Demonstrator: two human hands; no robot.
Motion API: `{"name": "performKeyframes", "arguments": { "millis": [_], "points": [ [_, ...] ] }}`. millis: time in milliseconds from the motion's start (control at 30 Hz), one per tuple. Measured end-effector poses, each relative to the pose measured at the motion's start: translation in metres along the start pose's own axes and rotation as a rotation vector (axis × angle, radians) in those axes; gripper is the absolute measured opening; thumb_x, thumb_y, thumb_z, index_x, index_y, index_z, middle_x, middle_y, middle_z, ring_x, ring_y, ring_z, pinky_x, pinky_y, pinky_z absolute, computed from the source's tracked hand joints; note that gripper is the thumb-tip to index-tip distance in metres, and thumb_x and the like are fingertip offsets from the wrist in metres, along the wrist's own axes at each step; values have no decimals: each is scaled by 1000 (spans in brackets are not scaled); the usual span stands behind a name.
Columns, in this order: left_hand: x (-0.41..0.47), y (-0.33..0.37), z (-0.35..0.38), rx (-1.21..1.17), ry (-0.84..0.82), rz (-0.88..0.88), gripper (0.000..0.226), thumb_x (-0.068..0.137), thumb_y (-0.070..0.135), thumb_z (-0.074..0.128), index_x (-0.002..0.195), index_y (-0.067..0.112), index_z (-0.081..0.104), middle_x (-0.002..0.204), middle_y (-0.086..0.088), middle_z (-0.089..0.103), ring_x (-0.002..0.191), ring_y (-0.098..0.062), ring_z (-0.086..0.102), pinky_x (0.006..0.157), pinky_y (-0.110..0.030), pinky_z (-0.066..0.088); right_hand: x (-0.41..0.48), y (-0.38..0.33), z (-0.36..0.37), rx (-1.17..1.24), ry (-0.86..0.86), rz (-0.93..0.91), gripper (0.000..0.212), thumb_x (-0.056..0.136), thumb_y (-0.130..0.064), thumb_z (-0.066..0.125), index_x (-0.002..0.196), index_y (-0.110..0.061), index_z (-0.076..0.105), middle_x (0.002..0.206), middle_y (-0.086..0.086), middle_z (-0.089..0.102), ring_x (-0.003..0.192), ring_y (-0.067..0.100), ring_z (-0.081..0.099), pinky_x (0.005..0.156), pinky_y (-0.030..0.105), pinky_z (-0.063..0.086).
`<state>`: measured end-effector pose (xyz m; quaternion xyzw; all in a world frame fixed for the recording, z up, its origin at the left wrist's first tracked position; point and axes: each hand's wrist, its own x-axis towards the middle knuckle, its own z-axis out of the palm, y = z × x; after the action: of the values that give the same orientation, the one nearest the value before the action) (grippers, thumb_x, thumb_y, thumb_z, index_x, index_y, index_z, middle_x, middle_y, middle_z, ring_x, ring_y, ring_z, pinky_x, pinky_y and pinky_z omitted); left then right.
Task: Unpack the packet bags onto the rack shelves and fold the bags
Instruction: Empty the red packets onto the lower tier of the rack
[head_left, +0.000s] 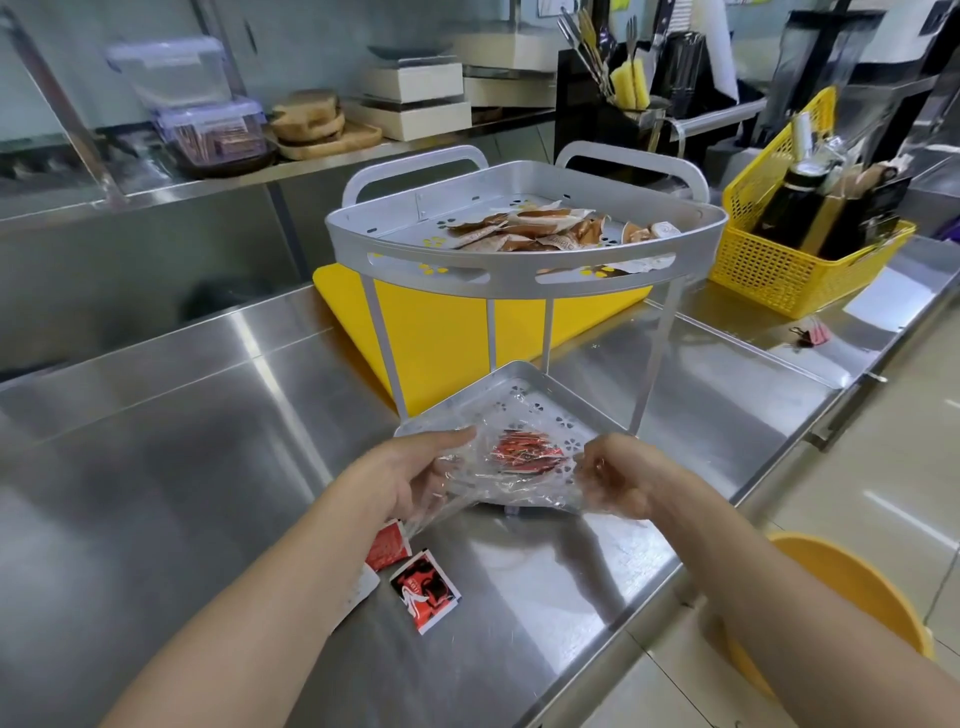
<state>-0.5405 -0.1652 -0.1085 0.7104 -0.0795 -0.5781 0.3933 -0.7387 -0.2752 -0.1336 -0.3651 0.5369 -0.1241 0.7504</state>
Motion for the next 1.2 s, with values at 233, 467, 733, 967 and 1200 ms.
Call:
{"name": "performKeyframes", "arguments": {
  "millis": [233,467,733,967,1200],
  "points": [
    [-22,36,7,-77,-226,124,4,83,6,61,79,6,60,64,-9,73,50,-17,67,58,-30,56,-24,-32,-1,116,-32,-116,14,81,-8,63,67,-6,62,49,4,54,32,11,41,34,18,35],
    [-33,54,7,-253,-243,158,28,77,25,70,85,11,47,55,-10,69,54,-22,69,57,-36,58,-47,-69,0,152,59,-456,7,79,-11,67,73,-12,63,51,-4,55,42,5,41,35,10,33],
    [-26,49,1,-183,-200,169,10,85,13,61,90,6,59,70,-11,72,53,-21,69,52,-35,59,-48,-70,-8,85,41,-438,16,79,-29,67,80,-14,64,54,-2,60,50,9,51,51,23,42],
    [-10,-3,-8,75,-331,-3,23,72,7,71,93,5,62,99,-14,72,89,-31,70,76,-48,53,-26,-10,-21,-108,-96,-42,42,74,-41,67,87,-2,68,73,14,72,57,23,69,44,29,56],
    [-1,-2,2,123,-143,70,71,74,47,68,129,8,47,130,-5,53,109,-14,57,85,-32,49,-19,5,-22,29,-53,-5,14,89,-4,51,82,3,60,46,8,64,32,14,55,34,21,48]
  ]
}}
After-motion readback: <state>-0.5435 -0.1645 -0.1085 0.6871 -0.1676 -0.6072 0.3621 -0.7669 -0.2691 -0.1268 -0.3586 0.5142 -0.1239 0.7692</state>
